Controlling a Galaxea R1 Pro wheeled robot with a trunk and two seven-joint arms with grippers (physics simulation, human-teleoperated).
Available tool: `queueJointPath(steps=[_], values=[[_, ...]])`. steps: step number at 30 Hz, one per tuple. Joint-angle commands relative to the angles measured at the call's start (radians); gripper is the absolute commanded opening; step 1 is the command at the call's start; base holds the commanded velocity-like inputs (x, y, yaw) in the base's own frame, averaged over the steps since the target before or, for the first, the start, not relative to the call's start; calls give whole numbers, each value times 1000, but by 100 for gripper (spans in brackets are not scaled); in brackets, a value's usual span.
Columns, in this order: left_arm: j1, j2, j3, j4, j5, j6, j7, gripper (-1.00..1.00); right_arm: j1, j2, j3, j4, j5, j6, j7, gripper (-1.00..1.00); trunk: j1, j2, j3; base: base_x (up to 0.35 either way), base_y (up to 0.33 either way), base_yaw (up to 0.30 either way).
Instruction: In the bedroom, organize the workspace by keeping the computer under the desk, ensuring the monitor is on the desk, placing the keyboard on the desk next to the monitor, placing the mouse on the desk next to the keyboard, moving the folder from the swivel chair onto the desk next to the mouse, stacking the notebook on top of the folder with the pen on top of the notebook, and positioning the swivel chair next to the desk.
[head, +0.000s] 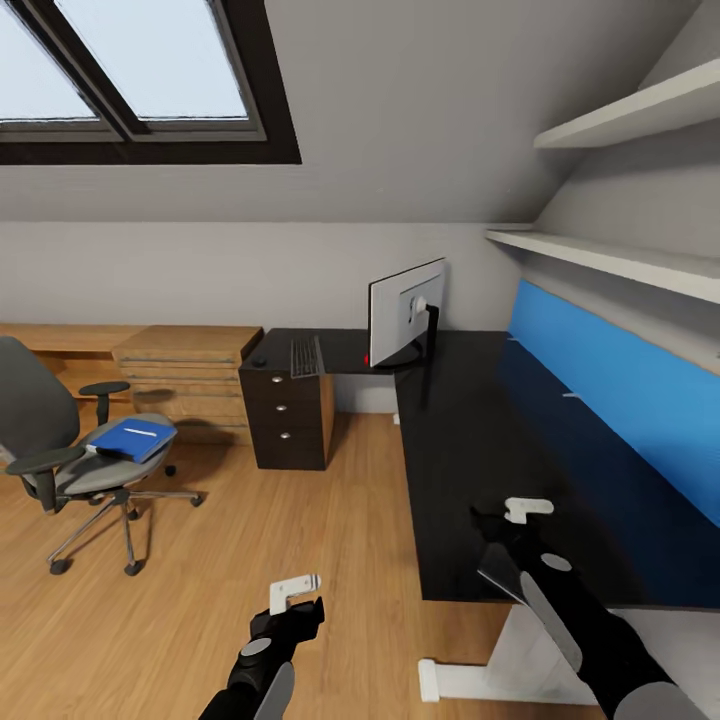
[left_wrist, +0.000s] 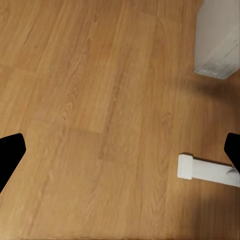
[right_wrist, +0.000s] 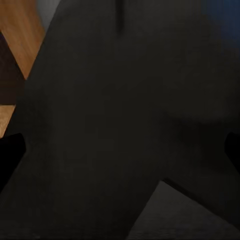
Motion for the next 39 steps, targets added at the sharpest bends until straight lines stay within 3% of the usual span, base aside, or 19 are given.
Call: queueJointPath(steps=[1, 4, 6, 9, 12, 15, 16, 18, 19, 24, 27, 31, 36, 39], values=[[-1, 0, -3, -2, 9, 3, 9, 100, 19, -4, -4, -43, -21, 38, -10, 100, 0, -1, -1, -291, 0, 0], [-1, 0, -3, -2, 9, 3, 9, 100, 27, -4, -27, -60, -43, 80, -9, 100, 0, -1, -1, -311, 0, 0], [-1, 0, -3, -3, 9, 3, 10, 100, 30, -5, -57, -66, -84, 106, -10, 100, 0, -1, -1, -326, 0, 0], [-1, 1, -2, -3, 9, 3, 10, 100, 32, -9, -112, -69, -182, 149, -9, 100, 0, -1, -1, -332, 0, 0], [-1, 1, -3, -2, 9, 3, 10, 100, 34, -33, -171, -71, -331, 212, -8, 100, 0, -1, -1, -335, 0, 0], [-1, 1, -2, -2, 9, 4, 10, 100, 35, -54, -187, -70, -413, 235, -6, 100, 0, -1, -1, -336, 0, 0], [-1, 1, -2, -2, 9, 4, 10, 100, 35, -68, -193, -69, -465, 245, -3, 100, 0, -1, -1, -337, 0, 0], [-1, 0, -2, -2, 9, 4, 10, 100, 35, -79, -197, -68, -515, 250, 0, 100, 0, -1, -1, -337, 0, 0], [-1, 0, -2, -2, 9, 4, 10, 100, 35, -90, -200, -66, -561, 254, 4, 100, 0, -1, -1, -337, 0, 0], [-1, 0, -1, -2, 9, 4, 10, 100, 37, -133, -205, -56, -678, 260, 35, 100, 0, -1, -1, -337, 0, 0], [-1, 0, -1, -2, 9, 3, 10, 100, 42, -151, -205, -48, -711, 261, 77, 100, 0, -1, -1, -337, 0, 0], [-1, 0, -2, -2, 9, 4, 10, 100, 47, -183, -206, -6, -741, 262, 195, 100, 0, -1, -1, -337, 0, 0], [-1, 0, -2, -2, 9, 3, 10, 100, 48, -195, -218, 57, -749, 261, 326, 100, 0, -1, -1, -277, 0, 0], [-1, 0, -1, -9, 9, -4, 10, 100, 49, -199, -248, 105, -751, 262, 421, 100, 0, -1, -1, -108, 0, 0]])
